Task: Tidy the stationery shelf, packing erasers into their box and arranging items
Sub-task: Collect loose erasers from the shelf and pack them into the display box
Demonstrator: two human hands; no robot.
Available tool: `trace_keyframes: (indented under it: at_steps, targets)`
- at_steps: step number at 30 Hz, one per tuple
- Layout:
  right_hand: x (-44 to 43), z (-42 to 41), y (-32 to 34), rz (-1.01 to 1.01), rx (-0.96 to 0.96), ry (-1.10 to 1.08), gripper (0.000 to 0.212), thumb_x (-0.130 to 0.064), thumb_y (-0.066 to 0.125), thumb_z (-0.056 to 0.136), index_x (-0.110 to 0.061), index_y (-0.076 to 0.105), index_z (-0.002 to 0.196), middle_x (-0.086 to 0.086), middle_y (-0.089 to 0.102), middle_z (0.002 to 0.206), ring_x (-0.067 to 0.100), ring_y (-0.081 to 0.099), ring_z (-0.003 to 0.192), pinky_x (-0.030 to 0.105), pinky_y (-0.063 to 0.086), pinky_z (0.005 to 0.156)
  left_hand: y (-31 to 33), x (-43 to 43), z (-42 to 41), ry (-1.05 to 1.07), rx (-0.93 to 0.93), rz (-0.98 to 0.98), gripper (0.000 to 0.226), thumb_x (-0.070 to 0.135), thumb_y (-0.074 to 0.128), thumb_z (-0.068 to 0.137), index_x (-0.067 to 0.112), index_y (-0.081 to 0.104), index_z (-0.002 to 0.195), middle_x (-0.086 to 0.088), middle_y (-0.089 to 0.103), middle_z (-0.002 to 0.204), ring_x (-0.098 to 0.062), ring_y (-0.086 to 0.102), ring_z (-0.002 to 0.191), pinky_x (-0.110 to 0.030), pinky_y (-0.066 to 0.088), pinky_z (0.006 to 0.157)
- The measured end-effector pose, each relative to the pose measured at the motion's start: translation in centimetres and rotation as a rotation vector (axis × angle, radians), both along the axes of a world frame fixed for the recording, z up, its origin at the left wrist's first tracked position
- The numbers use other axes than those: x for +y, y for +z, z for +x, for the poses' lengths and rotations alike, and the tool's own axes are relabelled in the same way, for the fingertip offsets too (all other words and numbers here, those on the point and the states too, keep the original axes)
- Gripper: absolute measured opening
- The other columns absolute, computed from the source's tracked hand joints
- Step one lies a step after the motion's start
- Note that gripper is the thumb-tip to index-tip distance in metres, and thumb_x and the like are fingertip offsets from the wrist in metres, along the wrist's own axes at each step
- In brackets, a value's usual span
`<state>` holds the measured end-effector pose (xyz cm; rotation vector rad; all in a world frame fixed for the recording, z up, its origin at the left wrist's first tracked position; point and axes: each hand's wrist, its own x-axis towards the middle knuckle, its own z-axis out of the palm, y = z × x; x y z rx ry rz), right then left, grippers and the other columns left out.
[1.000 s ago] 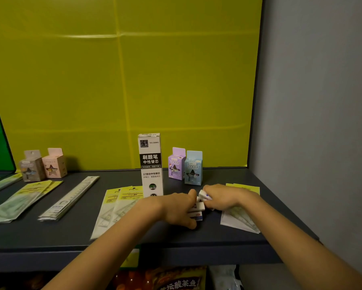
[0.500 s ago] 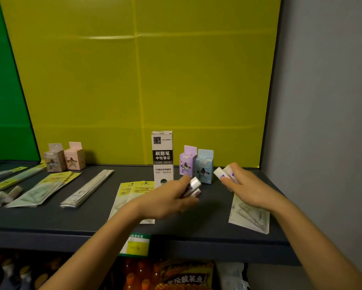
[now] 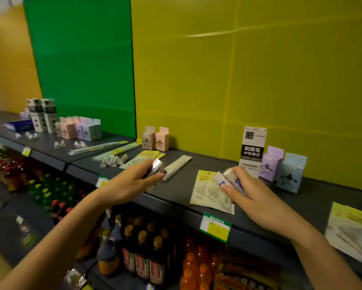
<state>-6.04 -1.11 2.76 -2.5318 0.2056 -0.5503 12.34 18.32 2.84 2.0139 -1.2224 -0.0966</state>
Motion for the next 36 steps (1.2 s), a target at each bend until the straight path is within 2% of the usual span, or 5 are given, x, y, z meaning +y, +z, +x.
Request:
trace_keyframes:
  at_steps: [5,11,16,21,36]
  targets:
    - [5.6,7.4,-1.2,-0.04,0.028,0.105,0.018,-0.039,0.041,0.094,-0.021,0.039,0.093,-0.005,0.052,0.079,0.01,0.05,0.073,0.027,0.039,0.064,-1.5,8.9,4.7,0.163,-0.041,0.003,0.018,0.032,0.049,0.091,0.015,0.05,0.088,0.001,0.047,0.072,-0.002,0.042,0.056,-0.02,0.035,0.058]
    - [14.9,16.8,-2.6,-0.058,0.079,0.217,0.022,-0.038,0.04,0.095,-0.024,0.035,0.079,-0.002,0.047,0.074,0.016,0.047,0.071,0.03,0.034,0.061,-3.4,20.9,11.0,0.329,-0.031,0.035,0.033,0.031,0.051,0.091,-0.001,0.048,0.095,-0.001,0.044,0.071,-0.003,0.041,0.056,-0.022,0.035,0.057]
    - [23.5,25.0,-3.6,-0.012,0.086,0.308,0.027,-0.038,0.04,0.095,-0.012,0.045,0.099,0.01,0.058,0.097,0.028,0.055,0.09,0.039,0.043,0.075,-4.3,30.9,16.1,0.44,-0.04,0.076,0.034,0.031,0.051,0.091,-0.003,0.047,0.091,-0.004,0.042,0.072,-0.015,0.04,0.065,-0.031,0.033,0.062]
    - [31.6,32.6,-2.9,-0.001,0.06,0.401,0.026,-0.039,0.041,0.094,-0.014,0.046,0.101,0.009,0.058,0.095,0.027,0.055,0.088,0.03,0.037,0.063,-3.6,38.6,20.8,0.589,-0.079,0.109,0.029,0.026,0.051,0.091,0.001,0.042,0.081,-0.003,0.039,0.067,-0.015,0.035,0.06,-0.031,0.028,0.058]
    - [45.0,59.2,-3.7,-0.034,0.087,0.476,0.019,-0.031,0.041,0.096,-0.015,0.047,0.104,0.005,0.055,0.095,0.023,0.052,0.082,0.033,0.036,0.065,-3.5,49.4,42.4,0.616,-0.037,0.072,0.017,0.029,0.049,0.092,0.018,0.042,0.082,0.002,0.045,0.07,-0.007,0.04,0.056,-0.02,0.035,0.055]
